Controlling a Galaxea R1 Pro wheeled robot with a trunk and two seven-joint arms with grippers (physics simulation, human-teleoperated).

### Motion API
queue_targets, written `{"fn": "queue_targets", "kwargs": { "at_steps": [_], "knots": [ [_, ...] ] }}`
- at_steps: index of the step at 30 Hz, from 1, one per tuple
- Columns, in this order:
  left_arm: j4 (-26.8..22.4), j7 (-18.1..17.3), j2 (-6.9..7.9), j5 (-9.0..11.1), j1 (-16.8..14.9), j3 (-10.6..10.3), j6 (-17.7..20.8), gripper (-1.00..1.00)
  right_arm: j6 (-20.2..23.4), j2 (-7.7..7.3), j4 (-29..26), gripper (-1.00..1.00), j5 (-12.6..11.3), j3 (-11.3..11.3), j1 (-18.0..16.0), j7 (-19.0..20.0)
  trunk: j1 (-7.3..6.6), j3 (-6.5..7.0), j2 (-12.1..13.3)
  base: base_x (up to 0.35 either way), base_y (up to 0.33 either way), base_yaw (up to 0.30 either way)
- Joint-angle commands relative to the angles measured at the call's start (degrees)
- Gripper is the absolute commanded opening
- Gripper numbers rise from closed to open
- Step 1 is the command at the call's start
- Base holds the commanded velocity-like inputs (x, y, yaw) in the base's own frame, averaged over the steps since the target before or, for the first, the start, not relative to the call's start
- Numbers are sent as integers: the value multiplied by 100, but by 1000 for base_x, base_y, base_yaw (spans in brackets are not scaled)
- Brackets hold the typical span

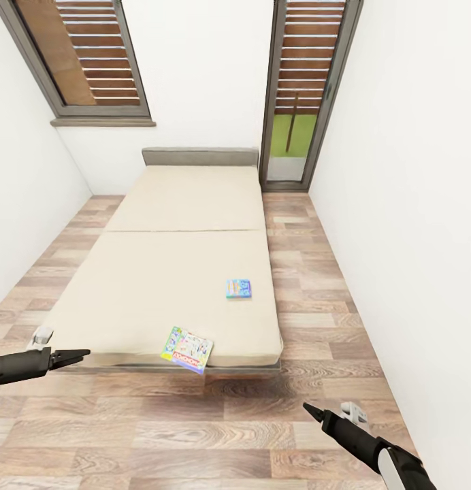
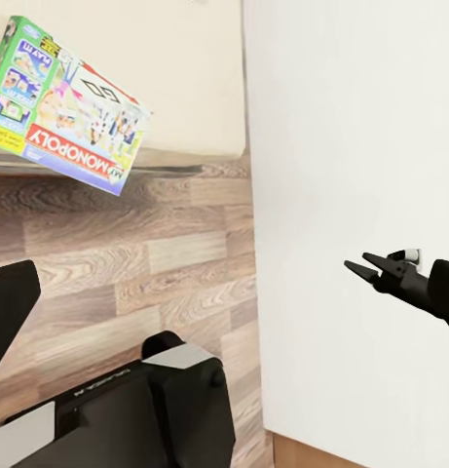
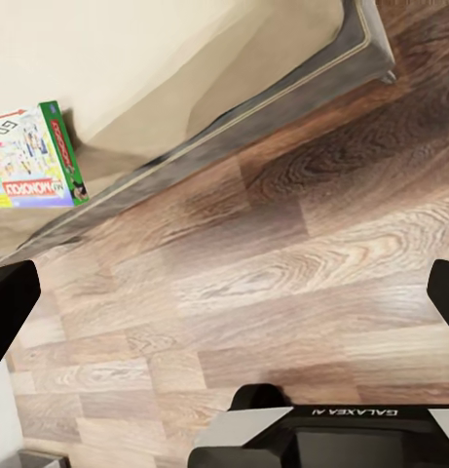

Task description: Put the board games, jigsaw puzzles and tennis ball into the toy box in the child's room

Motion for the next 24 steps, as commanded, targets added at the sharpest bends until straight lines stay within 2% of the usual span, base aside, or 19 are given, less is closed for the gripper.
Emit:
{"fn": "queue_targets", "kwargs": {
  "at_steps": [1,13,24],
  "knots": [
    [-4,-46,-4,-62,-5,20,59,100,48,1,-2,100,-40,-11,-3,12,3,1,-9,0,0,0],
    [-4,-46,-45,-62,-5,19,47,100,49,1,-2,100,-39,-6,-3,12,3,112,-9,0,0,0],
    [-4,-46,-48,-66,-5,-81,46,100,49,1,-2,100,-39,-13,-3,12,3,213,-9,0,0,0]
  ]
}}
